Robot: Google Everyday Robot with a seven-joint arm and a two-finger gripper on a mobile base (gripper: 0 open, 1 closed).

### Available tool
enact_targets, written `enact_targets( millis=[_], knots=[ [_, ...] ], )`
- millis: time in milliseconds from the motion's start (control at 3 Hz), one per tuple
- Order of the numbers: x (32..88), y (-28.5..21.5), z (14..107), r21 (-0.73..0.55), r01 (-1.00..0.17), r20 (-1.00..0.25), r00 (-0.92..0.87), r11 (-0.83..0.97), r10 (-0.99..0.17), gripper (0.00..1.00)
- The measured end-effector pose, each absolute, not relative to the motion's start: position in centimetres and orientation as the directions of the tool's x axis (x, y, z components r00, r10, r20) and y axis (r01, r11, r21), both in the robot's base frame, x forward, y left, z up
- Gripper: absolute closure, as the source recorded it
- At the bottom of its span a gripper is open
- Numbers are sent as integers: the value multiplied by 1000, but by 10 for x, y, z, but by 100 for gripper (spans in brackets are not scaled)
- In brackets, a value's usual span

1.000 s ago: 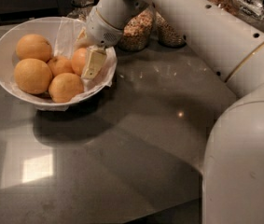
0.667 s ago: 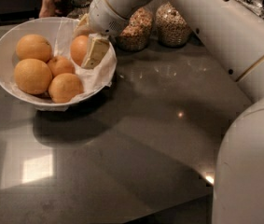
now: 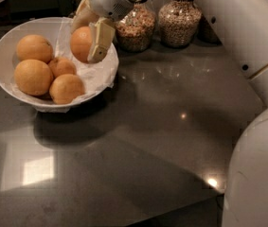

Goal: Pick orange from white bowl

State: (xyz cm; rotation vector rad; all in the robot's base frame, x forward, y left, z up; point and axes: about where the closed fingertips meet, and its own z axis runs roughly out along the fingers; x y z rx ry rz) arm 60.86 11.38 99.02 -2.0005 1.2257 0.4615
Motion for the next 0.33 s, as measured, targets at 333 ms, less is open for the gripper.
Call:
enact_targets(
  millis=[333],
  knots=[
    [609, 114, 991, -400, -874, -630, 481, -276, -610, 100]
  ],
)
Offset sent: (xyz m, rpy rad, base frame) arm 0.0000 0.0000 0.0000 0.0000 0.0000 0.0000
